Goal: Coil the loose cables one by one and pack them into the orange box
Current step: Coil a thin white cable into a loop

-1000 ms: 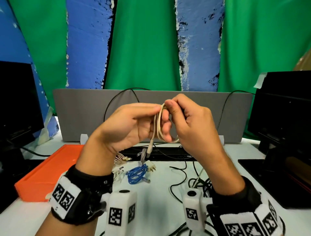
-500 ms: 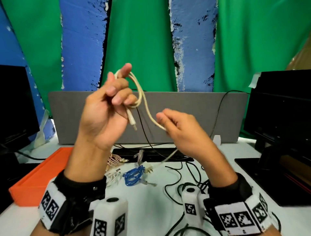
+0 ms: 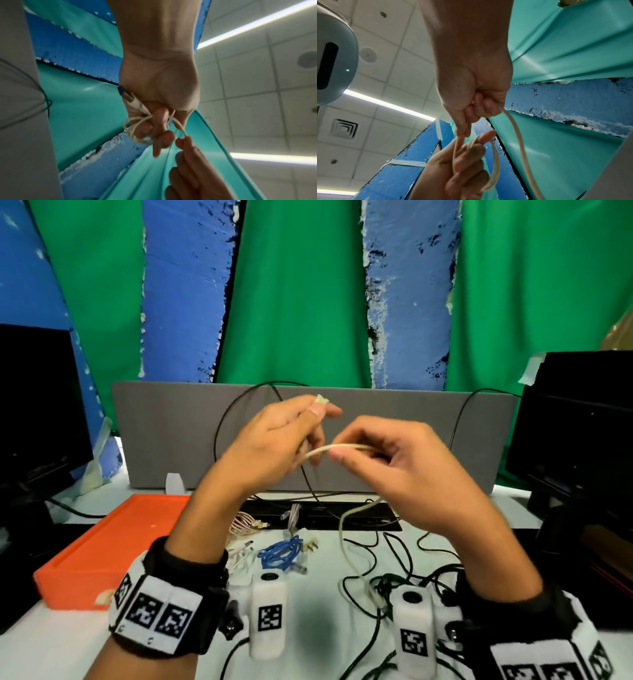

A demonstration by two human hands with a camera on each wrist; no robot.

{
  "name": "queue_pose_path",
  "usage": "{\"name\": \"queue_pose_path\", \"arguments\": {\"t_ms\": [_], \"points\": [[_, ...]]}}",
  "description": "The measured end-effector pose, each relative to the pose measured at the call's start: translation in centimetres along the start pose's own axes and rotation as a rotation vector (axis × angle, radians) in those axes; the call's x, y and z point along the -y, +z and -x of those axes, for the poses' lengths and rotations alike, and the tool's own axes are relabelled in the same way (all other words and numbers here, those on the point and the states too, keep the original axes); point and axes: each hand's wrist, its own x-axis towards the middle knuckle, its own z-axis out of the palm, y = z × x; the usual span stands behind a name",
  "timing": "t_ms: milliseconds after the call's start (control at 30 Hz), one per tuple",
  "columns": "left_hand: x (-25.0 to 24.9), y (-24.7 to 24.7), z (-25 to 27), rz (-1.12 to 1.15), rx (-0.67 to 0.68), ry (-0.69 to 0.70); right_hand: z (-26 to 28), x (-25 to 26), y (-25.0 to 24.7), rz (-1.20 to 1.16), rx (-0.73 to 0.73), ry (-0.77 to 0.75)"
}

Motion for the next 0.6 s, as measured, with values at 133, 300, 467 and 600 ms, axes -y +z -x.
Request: {"name": "queue_pose_path", "arguments": {"t_ms": [133, 300, 467, 600], "points": [[-1.1, 0.2, 1.0, 0.306, 0.349, -0.018, -0.4, -0.8, -0.7, -0.124, -0.217, -0.051], [-1.0, 0.0, 0.8, 0.797, 0.318, -0.065, -0.8, -2.3, -1.1, -0.217, -0.38, 0.046], [-1.9, 1.4, 0.3, 1.181, 0.225, -0.021, -1.1, -3.0, -0.2, -0.102, -0.289, 0.12], [-1.7, 1.2, -0.3, 1.168, -0.068, 0.037, -1.0, -3.3, 0.7, 0.147, -0.016, 0.194]]}}
